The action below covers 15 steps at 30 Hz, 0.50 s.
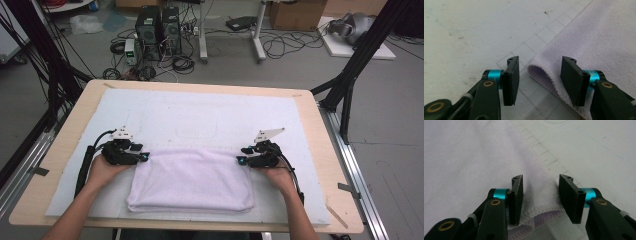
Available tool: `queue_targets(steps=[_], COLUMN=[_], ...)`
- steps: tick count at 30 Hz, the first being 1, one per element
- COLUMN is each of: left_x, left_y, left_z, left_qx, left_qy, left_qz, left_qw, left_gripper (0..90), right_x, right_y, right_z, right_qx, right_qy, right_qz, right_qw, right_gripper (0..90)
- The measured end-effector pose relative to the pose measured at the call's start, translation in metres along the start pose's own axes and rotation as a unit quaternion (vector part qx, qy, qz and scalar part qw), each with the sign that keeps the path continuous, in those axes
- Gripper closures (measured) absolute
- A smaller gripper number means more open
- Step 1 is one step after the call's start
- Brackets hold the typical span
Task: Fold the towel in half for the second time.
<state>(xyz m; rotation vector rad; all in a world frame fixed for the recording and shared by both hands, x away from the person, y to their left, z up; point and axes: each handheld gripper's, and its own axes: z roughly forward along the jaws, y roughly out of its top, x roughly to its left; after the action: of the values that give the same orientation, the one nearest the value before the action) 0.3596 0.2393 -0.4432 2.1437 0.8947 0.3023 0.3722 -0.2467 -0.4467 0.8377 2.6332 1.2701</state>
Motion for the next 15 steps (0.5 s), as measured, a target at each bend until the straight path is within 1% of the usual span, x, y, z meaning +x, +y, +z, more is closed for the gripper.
queue_targets(steps=[4,6,9,10,11,12,13,15], left_x=[-0.0020,-0.0022,-0.0041,-0.0040,-0.0047,-0.0049,-0.0062,-0.0091], left_y=[-0.0001,-0.0001,0.0004,0.0004,0.0004,0.0007,0.0013,0.0021], left_z=[-0.0008,-0.0005,0.0001,0.0006,0.0008,0.0006,0.0002,-0.0009], left_qx=[0.003,0.001,0.000,-0.001,-0.002,0.000,0.002,0.003], left_qy=[-0.002,-0.010,-0.018,-0.026,-0.030,-0.035,-0.033,-0.024], left_qz=[0.001,0.004,0.012,0.012,0.010,0.014,0.020,0.029], left_qw=[1.0000,0.9999,0.9998,0.9996,0.9995,0.9993,0.9993,0.9993], left_gripper=[48.2,52.2,62.2,67.3,71.6,75.9,79.5,82.2], right_x=[-0.0004,-0.0004,0.0012,0.0023,0.0032,0.0042,0.0054,0.0075], right_y=[-0.0002,-0.0005,0.0004,0.0009,0.0014,0.0020,0.0026,0.0038], right_z=[-0.0005,-0.0002,0.0004,0.0006,0.0009,0.0008,0.0008,0.0005], right_qx=[-0.001,-0.001,0.003,0.007,0.008,0.010,0.013,0.015], right_qy=[0.002,0.005,0.015,0.021,0.026,0.029,0.033,0.033], right_qz=[-0.001,0.001,-0.009,-0.011,-0.014,-0.017,-0.019,-0.029], right_qw=[1.0000,1.0000,0.9998,0.9997,0.9995,0.9994,0.9992,0.9989], right_gripper=[55.0,56.7,68.4,72.8,76.7,79.8,82.1,83.6])
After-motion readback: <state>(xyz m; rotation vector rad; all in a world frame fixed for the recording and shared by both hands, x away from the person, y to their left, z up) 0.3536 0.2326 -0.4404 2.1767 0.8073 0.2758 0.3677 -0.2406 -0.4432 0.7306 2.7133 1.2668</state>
